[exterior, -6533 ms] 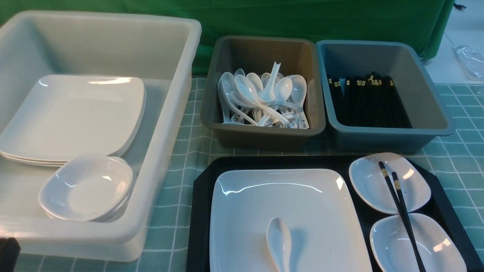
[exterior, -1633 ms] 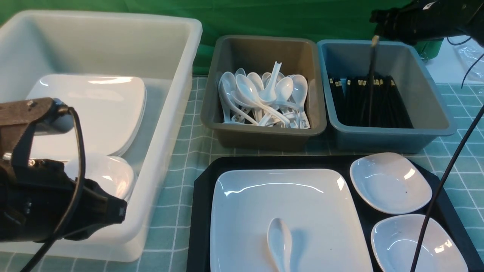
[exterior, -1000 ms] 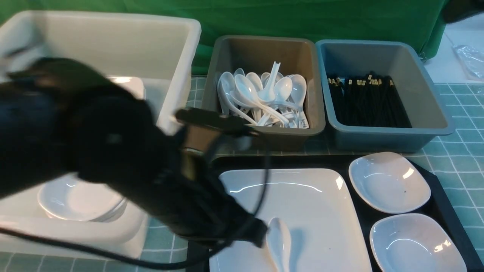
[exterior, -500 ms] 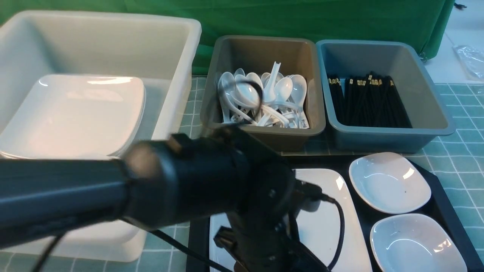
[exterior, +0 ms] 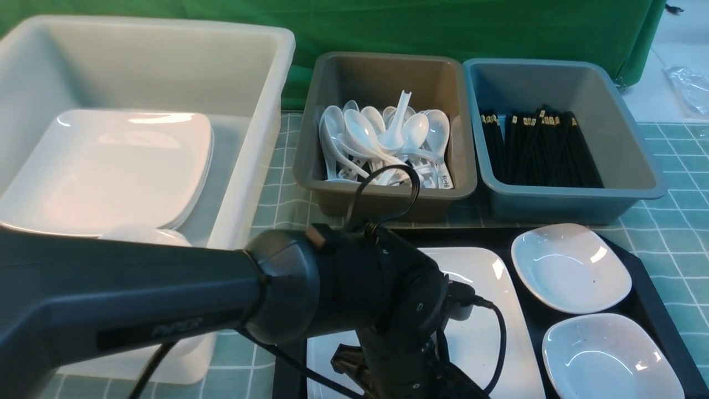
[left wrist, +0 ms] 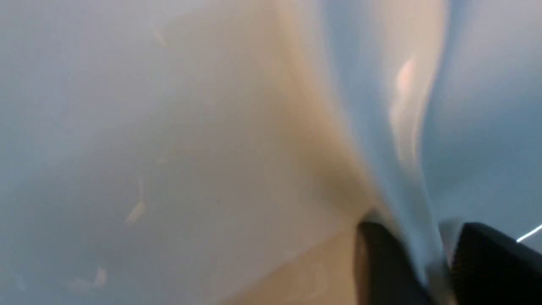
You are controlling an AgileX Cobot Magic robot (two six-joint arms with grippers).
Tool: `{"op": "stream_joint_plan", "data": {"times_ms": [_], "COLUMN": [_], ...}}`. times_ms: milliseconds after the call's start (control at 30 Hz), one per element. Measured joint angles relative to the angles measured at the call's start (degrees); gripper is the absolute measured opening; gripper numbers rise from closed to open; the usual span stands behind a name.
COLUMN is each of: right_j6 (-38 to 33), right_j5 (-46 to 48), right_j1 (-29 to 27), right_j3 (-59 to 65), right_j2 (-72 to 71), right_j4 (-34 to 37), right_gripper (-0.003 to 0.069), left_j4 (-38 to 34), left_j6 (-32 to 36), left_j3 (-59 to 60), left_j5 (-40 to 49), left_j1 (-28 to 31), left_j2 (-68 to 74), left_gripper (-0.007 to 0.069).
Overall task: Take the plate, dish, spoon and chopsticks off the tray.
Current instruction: Use the left arm to grab a soup spoon from the plate, then use the left arm to put the soup spoon into the small storage box in the middle
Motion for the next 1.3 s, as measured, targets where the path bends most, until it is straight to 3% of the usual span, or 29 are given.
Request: {"op": "stream_joint_plan", "data": {"times_ms": [33,167,367,533,733,900,1033,1300], "right_j6": [0.0,0.0,0.0,0.7,1.6,1.7,1.7,1.8], "right_j5": [0.0,0.0,0.4,0.6,0.7,1.0,1.7,3.4], "right_j1": [0.0,0.0,0.0,0.0,0.0,0.0,0.0,0.0], "right_j3": [0.0,0.1,0.1,0.2,0.2,0.2,0.2,0.7], "right_j2": [0.0,-0.1,-0.1,-0.1,-0.1,-0.1,-0.1,-0.2], "right_j4": [0.0,0.0,0.0,0.1,0.2,0.2,0.2,0.8], "right_gripper": [0.0031,0.0034,0.0035,0.0038,0.0062,0.0074,0.0080,0.0088], "left_j4": [0.1,1.8,7.2,8.0,5.8,5.8,5.8,6.1], "left_j6": [0.0,0.4,0.5,6.7,11.0,11.3,11.5,11.5], "left_j3": [0.0,-0.2,-6.1,-19.4,-36.9,-44.1,-47.5,-49.6], "left_j5": [0.0,0.7,5.2,5.7,4.4,3.2,3.1,5.9], "left_j1": [0.0,0.0,2.1,10.4,20.8,24.5,26.2,26.4], "left_j2": [0.0,-1.1,-5.7,-6.6,2.2,10.4,15.6,16.3], "left_gripper": [0.0121,0.0031,0.0031,0.0031,0.0031,0.0038,0.0109,0.0391]}}
